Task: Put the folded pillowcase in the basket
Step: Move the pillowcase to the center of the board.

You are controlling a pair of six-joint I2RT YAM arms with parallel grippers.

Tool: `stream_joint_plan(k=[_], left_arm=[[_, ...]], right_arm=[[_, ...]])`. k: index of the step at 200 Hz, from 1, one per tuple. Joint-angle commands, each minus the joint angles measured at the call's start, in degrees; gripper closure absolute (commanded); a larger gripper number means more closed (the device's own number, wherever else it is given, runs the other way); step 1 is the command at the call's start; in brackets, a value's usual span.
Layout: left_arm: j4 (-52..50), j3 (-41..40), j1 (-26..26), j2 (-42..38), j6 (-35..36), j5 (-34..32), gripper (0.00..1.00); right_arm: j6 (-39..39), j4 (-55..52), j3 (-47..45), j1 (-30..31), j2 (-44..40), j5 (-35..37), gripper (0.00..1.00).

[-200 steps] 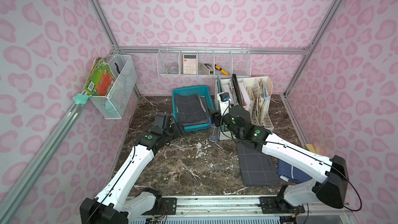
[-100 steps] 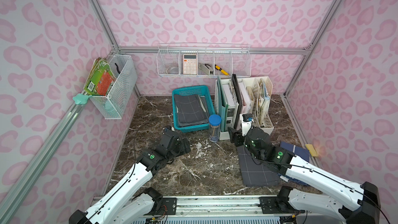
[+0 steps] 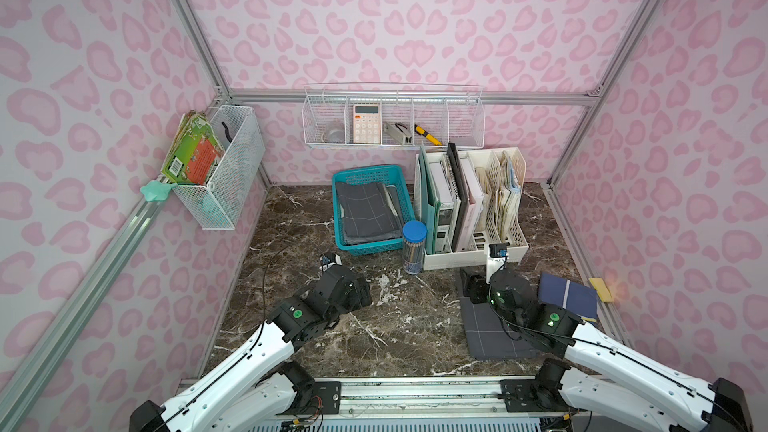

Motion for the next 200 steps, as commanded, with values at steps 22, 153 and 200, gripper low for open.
stream_joint_plan(k=[22, 153, 200], left_arm=[[1.94, -1.42, -0.42, 0.4, -1.99, -0.61, 0.05], [9.98, -5.86, -0.94, 7.83, -6.07, 2.84, 0.05], [10.8, -6.56, -0.87, 9.61, -6.94, 3.41, 0.05]], right_arm=[[4.92, 1.98, -3.36, -1.98, 2.82, -5.17, 0.27], [14.8, 13.23, -9.14, -5.71, 21.77, -23.4, 0.26], [18.31, 18.5, -4.9, 0.78, 28.04, -26.13, 0.26]])
